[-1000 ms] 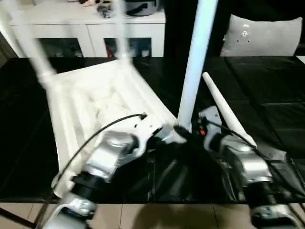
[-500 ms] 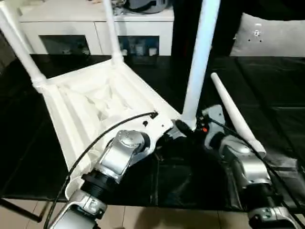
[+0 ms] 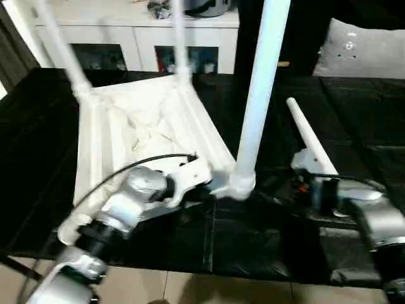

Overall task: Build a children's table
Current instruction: Rotate leg to tighten

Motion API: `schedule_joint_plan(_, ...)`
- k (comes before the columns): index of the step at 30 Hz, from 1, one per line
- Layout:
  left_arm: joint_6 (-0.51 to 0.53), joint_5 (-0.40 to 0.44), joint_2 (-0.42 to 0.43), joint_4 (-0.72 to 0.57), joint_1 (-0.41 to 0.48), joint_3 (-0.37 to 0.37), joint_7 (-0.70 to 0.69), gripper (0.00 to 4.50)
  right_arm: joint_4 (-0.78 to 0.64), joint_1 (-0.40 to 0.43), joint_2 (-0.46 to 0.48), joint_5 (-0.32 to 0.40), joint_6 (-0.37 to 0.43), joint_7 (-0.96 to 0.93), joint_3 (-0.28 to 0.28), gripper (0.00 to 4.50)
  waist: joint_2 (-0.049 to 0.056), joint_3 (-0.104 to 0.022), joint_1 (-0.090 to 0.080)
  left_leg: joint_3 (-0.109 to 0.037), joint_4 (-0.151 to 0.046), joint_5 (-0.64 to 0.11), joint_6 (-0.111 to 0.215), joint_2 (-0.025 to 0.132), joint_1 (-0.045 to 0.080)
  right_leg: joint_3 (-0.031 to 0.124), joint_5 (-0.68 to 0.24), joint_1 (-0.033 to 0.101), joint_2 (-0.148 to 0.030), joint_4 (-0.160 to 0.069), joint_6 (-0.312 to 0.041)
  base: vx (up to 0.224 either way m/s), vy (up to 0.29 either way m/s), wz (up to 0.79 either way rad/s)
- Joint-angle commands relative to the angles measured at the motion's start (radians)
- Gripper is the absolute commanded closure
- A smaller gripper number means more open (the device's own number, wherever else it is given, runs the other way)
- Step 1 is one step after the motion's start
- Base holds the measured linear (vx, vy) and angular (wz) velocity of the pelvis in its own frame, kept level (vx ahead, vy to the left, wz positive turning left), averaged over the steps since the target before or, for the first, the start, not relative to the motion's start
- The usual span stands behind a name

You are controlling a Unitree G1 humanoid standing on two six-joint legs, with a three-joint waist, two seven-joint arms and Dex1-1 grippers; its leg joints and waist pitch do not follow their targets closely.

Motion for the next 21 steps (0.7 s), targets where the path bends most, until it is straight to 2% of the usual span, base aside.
schedule_joint_plan(1,-0.047,0.009,0.032,-0.007,0.028,-0.112,-0.146,4.5,0.007,-0.027,-0.006,-0.004,-0.033,0.062,0.027,0.06,-0.021,-0.053,0.004,-0.019,-0.061,-0.112,0.106,0.067,-0.002,0.052,-0.189,0.046,-0.097,-0.07,-0.228,0.0,0.0,0.0)
schedule_joint_plan(2,-0.054,0.009,0.035,-0.008,0.027,-0.117,-0.156,4.5,0.009,-0.029,-0.006,-0.004,-0.035,0.068,0.03,0.06,-0.017,-0.052,0.007,-0.02,-0.061,-0.111,0.106,0.068,-0.001,0.053,-0.188,0.044,-0.096,-0.068,-0.231,0.0,0.0,0.0)
schedule_joint_plan(4,-0.079,0.019,0.05,-0.004,0.017,-0.141,-0.191,4.5,0.016,-0.036,0.0,0.002,-0.034,0.095,0.043,0.4,-0.012,-0.053,0.014,-0.018,-0.061,-0.113,0.102,0.071,0.005,0.054,-0.171,0.039,-0.095,-0.065,-0.241,0.0,0.0,0.0)
schedule_joint_plan(5,-0.086,0.023,0.054,-0.001,0.013,-0.147,-0.199,4.5,0.014,-0.038,0.003,0.006,-0.032,0.105,0.048,0.43,-0.018,-0.053,0.016,-0.017,-0.061,-0.114,0.101,0.071,0.005,0.054,-0.167,0.04,-0.094,-0.065,-0.242,0.0,0.0,0.0)
schedule_joint_plan(6,-0.096,0.027,0.055,0.005,0.007,-0.152,-0.205,4.5,0.008,-0.037,0.006,0.015,-0.023,0.124,0.057,0.51,-0.014,-0.051,0.021,-0.018,-0.062,-0.125,0.097,0.07,0.003,0.054,-0.18,0.042,-0.096,-0.065,-0.238,0.0,0.0,0.0)
schedule_joint_plan(8,-0.103,0.029,0.056,0.009,0.004,-0.153,-0.208,4.5,0.004,-0.035,0.007,0.021,-0.018,0.136,0.063,0.76,-0.016,-0.052,0.022,-0.019,-0.063,-0.127,0.091,0.071,0.004,0.054,-0.183,0.043,-0.097,-0.065,-0.235,0.0,0.0,0.0)
schedule_joint_plan(10,-0.116,0.033,0.053,0.024,-0.008,-0.156,-0.221,4.5,0.007,-0.033,0.012,0.024,-0.018,0.162,0.081,0.83,-0.016,-0.053,0.024,-0.019,-0.063,-0.13,0.085,0.07,0.004,0.055,-0.186,0.043,-0.099,-0.065,-0.232,0.0,0.0,0.0)
schedule_joint_plan(11,-0.122,0.032,0.052,0.032,-0.014,-0.156,-0.228,4.5,0.011,-0.032,0.018,0.024,-0.02,0.172,0.09,0.87,-0.013,-0.054,0.025,-0.019,-0.062,-0.128,0.084,0.07,0.003,0.055,-0.179,0.044,-0.099,-0.064,-0.234,0.0,0.0,0.0)
schedule_joint_plan(17,-0.137,0.027,0.047,0.045,-0.021,-0.159,-0.239,4.5,0.032,-0.041,0.047,0.015,-0.039,0.17,0.1,1.32,-0.012,-0.057,0.036,-0.019,-0.059,-0.107,0.082,0.07,0.004,0.054,-0.132,0.044,-0.097,-0.059,-0.24,0.0,0.0,0.0)
schedule_joint_plan(21,-0.139,0.024,0.041,0.052,-0.02,-0.157,-0.237,4.5,0.033,-0.041,0.058,0.017,-0.038,0.166,0.104,1.66,-0.011,-0.056,0.036,-0.02,-0.061,-0.122,0.073,0.07,0.004,0.054,-0.151,0.045,-0.098,-0.062,-0.237,0.0,0.0,0.0)
